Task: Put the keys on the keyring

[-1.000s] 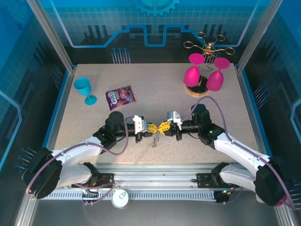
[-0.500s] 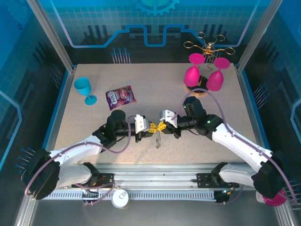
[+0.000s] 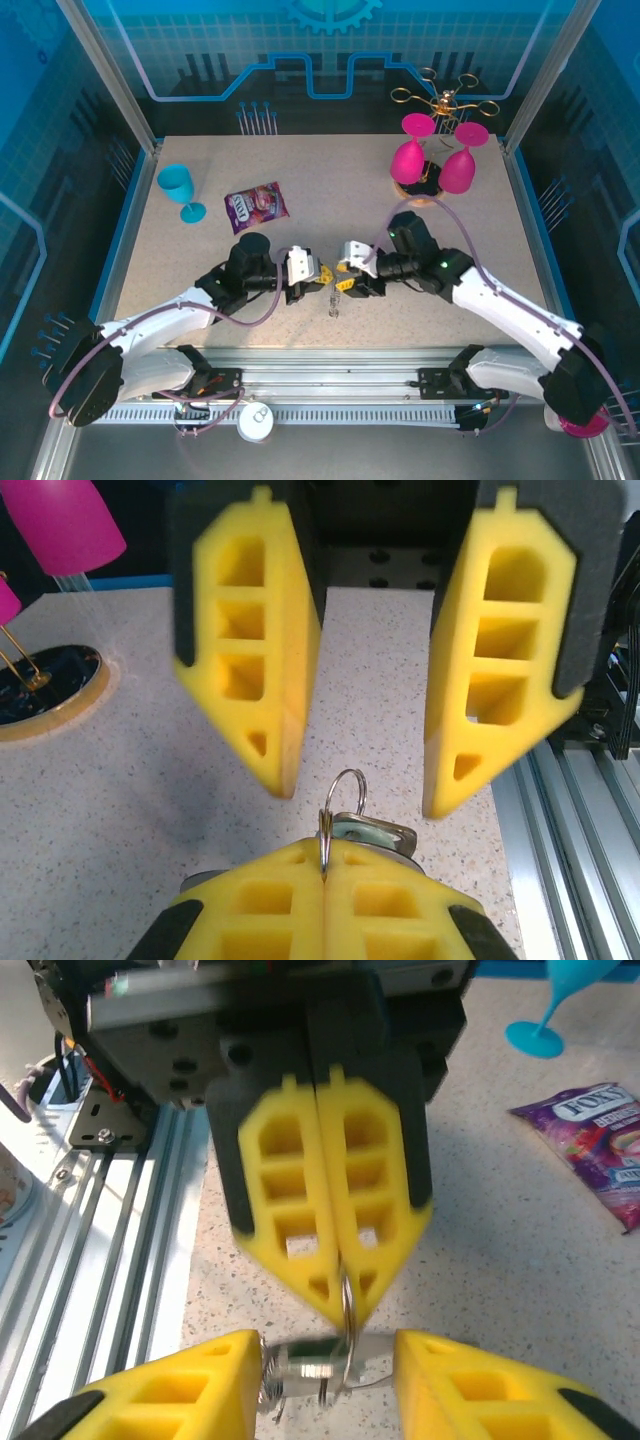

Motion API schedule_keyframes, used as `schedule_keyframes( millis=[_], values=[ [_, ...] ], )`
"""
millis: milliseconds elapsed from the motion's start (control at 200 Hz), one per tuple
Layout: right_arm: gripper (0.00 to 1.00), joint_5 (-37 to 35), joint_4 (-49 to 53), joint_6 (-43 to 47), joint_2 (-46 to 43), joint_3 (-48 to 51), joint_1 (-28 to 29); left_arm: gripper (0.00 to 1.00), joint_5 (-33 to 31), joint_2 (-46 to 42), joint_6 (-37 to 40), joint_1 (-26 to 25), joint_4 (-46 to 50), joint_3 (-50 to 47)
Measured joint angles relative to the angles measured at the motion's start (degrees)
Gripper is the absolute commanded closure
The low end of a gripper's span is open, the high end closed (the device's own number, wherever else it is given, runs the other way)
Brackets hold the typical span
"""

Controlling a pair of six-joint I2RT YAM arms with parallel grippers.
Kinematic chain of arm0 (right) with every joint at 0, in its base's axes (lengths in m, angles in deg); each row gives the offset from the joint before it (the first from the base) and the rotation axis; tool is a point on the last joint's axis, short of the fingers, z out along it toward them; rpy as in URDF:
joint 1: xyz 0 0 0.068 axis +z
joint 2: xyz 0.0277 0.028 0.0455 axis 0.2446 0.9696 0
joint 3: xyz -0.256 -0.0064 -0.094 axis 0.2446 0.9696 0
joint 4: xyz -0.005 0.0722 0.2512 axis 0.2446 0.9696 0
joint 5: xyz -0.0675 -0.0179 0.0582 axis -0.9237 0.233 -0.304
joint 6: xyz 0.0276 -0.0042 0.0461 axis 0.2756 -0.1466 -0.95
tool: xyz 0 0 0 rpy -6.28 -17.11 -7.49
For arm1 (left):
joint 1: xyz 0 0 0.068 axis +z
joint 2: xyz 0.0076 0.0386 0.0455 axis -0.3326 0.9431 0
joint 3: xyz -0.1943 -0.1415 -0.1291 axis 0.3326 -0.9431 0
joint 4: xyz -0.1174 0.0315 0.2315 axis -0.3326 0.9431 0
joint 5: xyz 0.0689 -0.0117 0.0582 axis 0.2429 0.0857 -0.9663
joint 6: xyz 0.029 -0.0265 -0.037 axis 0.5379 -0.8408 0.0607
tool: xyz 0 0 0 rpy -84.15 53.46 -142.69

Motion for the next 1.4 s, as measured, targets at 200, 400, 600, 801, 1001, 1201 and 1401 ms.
schedule_keyframes(
  millis=[200,400,600,801,1001,1201,1401],
  values=[
    [0.65,3.0,-10.7,-5.7,0.6,6.2,-1.4,1.00,1.9,0.0,-0.3,0.0,-5.2,-2.2],
    [0.80,4.9,-13.8,-8.2,0.7,6.5,-1.9,1.00,1.8,-0.4,-0.5,0.2,-6.2,-2.7],
    [0.90,5.2,-13.0,-8.9,-0.8,7.0,-2.6,1.00,1.2,-0.4,-0.5,0.3,-6.6,-2.8],
    [0.99,6.1,-12.9,-9.2,-0.5,7.3,-2.9,1.00,0.9,-0.4,-1.4,0.3,-8.0,-3.7],
    [0.71,7.0,-12.6,-9.3,1.1,7.3,-2.9,1.00,2.1,-0.2,-3.6,0.4,-11.1,-4.9],
    [0.59,7.0,-12.4,-10.3,0.4,7.2,-2.9,1.00,5.3,0.1,-5.2,0.0,-17.4,-4.9],
    [0.56,7.2,-16.3,-10.5,-4.6,7.2,-2.9,1.00,5.5,0.3,-5.4,0.0,-18.3,-4.9]
  ],
)
